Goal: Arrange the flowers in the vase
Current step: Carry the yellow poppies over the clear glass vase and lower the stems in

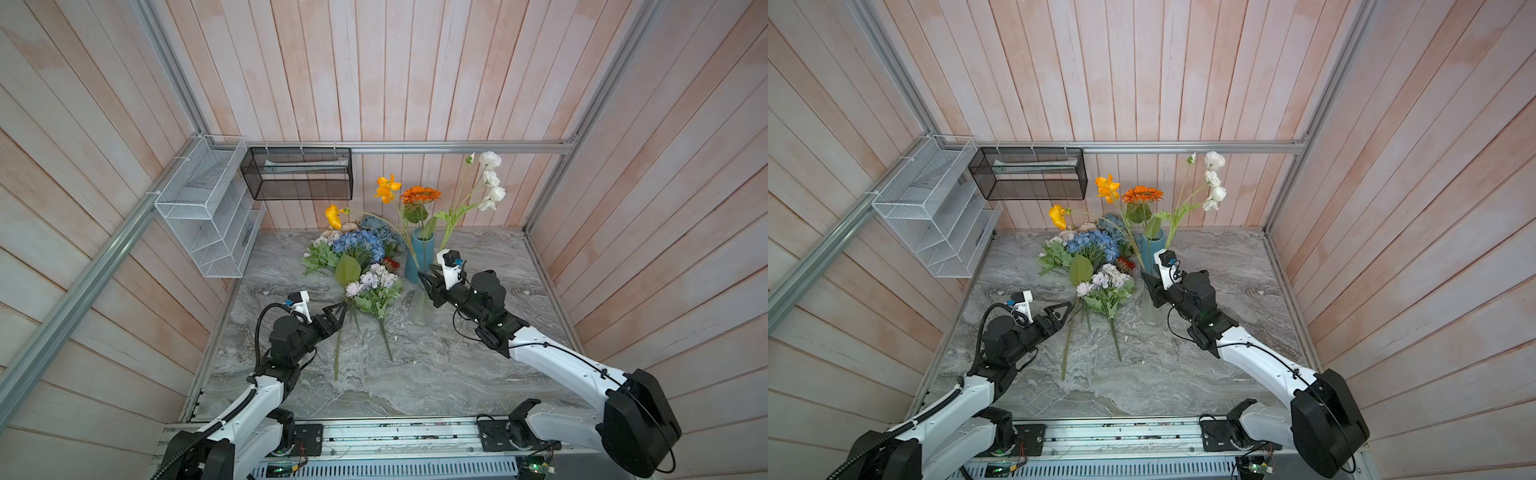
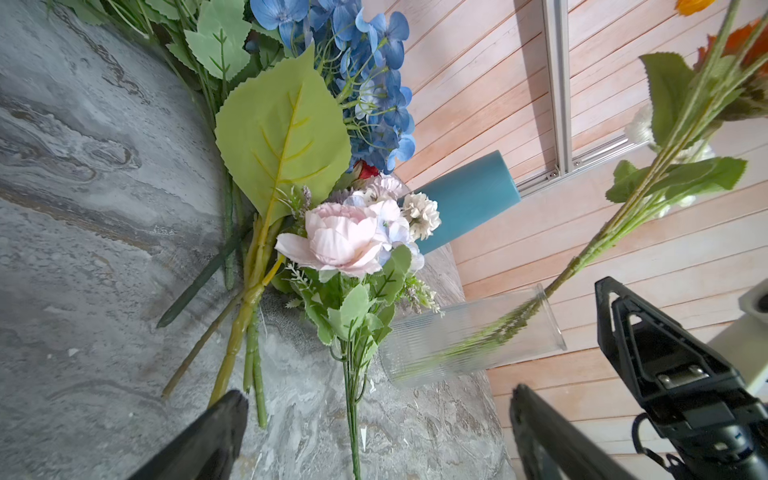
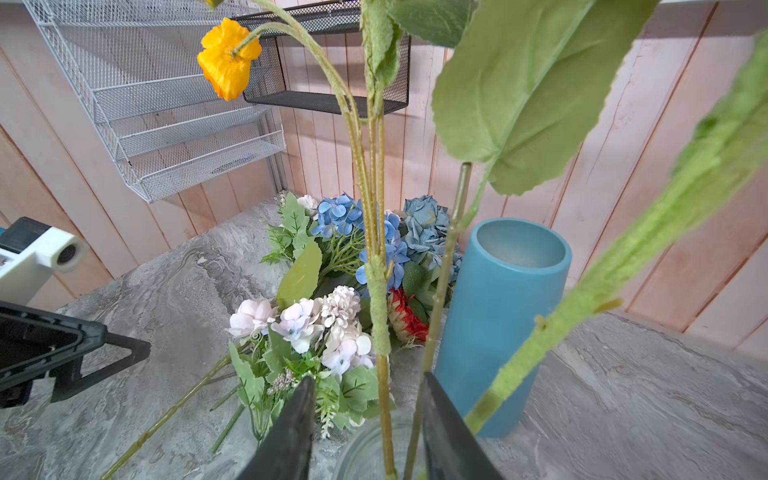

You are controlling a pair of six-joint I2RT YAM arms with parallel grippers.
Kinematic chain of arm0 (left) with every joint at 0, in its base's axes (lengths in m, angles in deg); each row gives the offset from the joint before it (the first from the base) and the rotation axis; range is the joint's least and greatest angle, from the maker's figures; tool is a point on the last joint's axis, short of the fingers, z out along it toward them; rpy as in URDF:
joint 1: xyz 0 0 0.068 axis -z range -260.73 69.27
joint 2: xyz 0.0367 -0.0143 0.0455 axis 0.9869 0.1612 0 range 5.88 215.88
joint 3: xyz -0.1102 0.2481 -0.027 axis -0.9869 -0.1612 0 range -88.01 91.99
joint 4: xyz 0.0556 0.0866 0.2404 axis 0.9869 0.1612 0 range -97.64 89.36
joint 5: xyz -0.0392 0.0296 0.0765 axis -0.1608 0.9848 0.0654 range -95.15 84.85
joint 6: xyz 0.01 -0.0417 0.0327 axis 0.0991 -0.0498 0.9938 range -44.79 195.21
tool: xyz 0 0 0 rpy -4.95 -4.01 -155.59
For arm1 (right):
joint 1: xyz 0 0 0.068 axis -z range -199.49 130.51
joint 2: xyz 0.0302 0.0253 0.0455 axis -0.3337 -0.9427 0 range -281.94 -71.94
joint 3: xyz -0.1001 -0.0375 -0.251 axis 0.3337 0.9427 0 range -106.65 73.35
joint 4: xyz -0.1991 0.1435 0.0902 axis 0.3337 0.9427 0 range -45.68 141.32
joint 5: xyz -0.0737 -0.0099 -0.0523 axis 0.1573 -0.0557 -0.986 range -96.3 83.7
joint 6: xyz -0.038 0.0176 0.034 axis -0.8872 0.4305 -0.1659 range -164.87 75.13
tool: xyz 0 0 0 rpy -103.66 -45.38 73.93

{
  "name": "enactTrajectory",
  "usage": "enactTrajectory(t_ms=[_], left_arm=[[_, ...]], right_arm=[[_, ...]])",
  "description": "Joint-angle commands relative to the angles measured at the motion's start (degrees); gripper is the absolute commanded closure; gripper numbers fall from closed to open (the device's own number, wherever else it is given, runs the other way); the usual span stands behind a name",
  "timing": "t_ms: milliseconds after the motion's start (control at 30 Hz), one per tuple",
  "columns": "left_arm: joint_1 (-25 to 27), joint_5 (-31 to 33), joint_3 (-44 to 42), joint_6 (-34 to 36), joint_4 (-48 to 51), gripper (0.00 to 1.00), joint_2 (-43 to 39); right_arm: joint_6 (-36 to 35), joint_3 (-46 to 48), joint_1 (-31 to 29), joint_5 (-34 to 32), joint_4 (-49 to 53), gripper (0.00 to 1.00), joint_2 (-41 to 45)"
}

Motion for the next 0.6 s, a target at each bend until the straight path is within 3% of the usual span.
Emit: enactTrajectory(t_ms=[0,333,567], left_arm=[[0.23,0.96,1.11,0.43,0.01,0.0,-1.4],[0.45,1.49,-0.17,0.38,1.29,0.0,-3.49],[0.52,1.66,-0.27,0.7,1.42,0.0,-3.34]], right_arm=[[-1.86,-4.53,-0.61,0.14,2.82,0.6,-2.15],[-6.41,-14.62,-1.28,-7.08,4.99,0.63,-11.06],[-8.02,-19.07,-1.29,-7.86,5.31,0.67,-15.96]])
